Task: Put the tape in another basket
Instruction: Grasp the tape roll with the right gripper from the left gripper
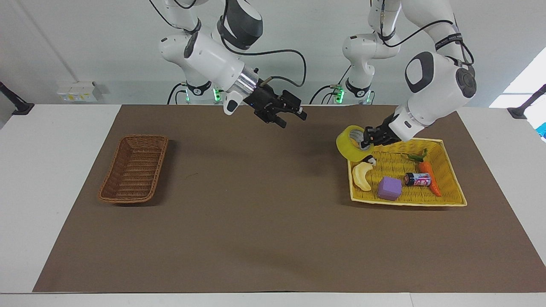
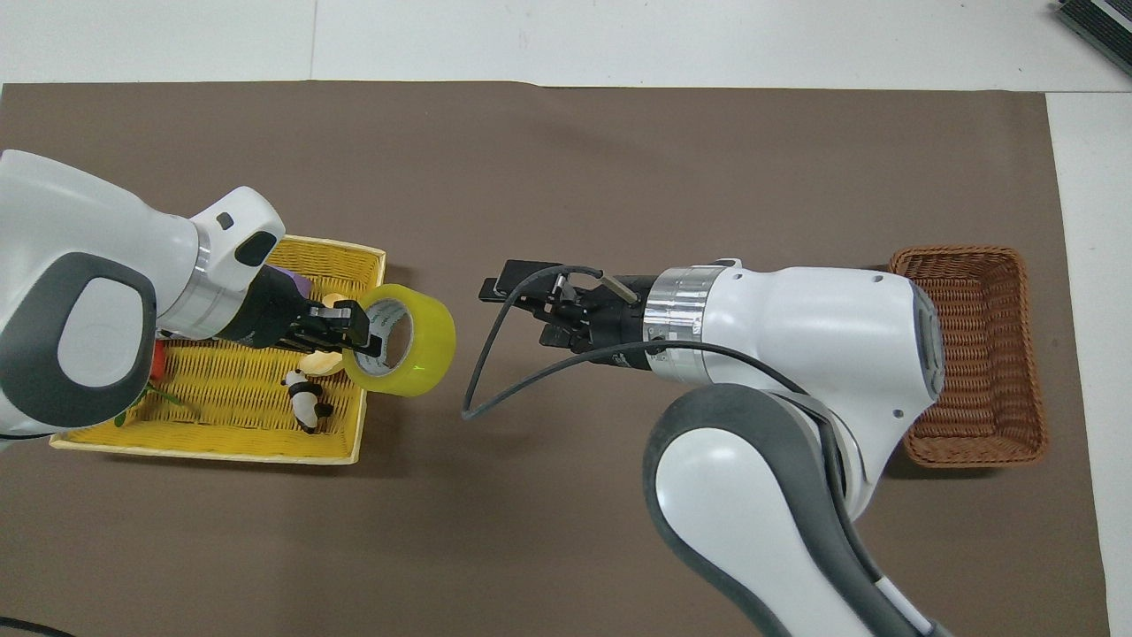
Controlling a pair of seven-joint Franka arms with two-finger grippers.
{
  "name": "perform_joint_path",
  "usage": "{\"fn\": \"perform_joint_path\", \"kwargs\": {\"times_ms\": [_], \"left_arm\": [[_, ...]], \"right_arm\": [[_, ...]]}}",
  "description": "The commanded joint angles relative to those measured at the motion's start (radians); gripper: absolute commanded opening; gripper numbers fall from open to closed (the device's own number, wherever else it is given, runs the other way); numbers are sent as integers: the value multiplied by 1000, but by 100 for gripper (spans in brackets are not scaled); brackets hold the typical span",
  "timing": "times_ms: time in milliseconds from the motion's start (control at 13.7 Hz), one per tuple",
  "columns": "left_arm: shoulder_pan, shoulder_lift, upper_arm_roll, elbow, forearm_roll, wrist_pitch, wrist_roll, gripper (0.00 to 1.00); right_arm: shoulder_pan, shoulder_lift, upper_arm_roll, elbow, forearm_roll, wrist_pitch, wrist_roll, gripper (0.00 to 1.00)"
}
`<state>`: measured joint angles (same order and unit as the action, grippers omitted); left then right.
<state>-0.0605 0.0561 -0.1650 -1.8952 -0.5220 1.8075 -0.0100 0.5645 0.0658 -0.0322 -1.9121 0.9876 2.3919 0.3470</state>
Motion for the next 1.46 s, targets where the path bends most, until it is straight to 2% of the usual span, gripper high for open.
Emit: {"fn": "perform_joint_path", "kwargs": {"times_ms": [0,293,439,659,732,878,951,1024,1098,1171,1244,1390], "left_arm": [[-70,-7,16,-1,-32,52,-43,0],[-99,-6,13,1,-108,108,-68,0],[-128,-6,10,1,-119,142,-77,0],[-171,-4,12,1,-122,193,-131,0],[-173,-4,12,2,-122,194,-131,0],[-173,-4,12,2,-122,194,-131,0],[-173,-4,12,2,-122,194,-131,0],[-173,-4,10,2,-122,194,-131,0],[-171,-2,10,2,-122,194,-131,13],[-171,-2,10,2,-124,194,-131,71],[-171,-4,10,2,-124,194,-133,100],[-168,-9,10,4,-131,193,-137,100]], "right_arm": [[52,3,-3,-53,40,90,-68,100],[58,2,-3,-73,40,96,-100,100],[58,-21,-3,-119,40,95,-149,100],[60,-23,-3,-119,40,101,-143,99],[61,-21,-3,-117,40,107,-135,75],[61,-23,-3,-111,40,105,-105,12],[58,-27,-3,-107,40,102,-77,0],[51,-29,-5,-96,40,101,-63,0],[45,-29,-5,-88,39,96,-57,0],[41,-29,-5,-88,39,96,-56,0],[41,-30,-5,-88,39,96,-51,0],[41,-31,-5,-88,39,96,-48,0]]}}
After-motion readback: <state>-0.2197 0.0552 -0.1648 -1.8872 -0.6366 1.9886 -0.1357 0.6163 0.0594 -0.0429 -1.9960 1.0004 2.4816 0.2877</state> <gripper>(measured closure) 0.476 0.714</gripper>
